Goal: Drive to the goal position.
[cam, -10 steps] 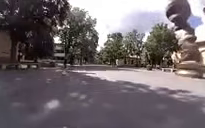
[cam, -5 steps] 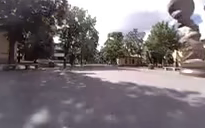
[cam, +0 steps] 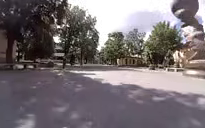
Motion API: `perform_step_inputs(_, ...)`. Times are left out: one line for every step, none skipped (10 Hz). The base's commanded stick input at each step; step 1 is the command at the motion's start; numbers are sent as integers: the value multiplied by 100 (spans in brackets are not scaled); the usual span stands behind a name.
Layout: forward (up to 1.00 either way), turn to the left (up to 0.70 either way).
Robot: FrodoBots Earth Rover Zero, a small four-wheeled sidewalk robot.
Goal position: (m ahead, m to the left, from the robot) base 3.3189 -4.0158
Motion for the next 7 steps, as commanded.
perform_step_inputs(85,1)
perform_step_inputs(85,1)
perform_step_inputs(85,1)
perform_step_inputs(85,1)
perform_step_inputs(85,1)
perform_step_inputs(85,1)
perform_step_inputs(85,1)
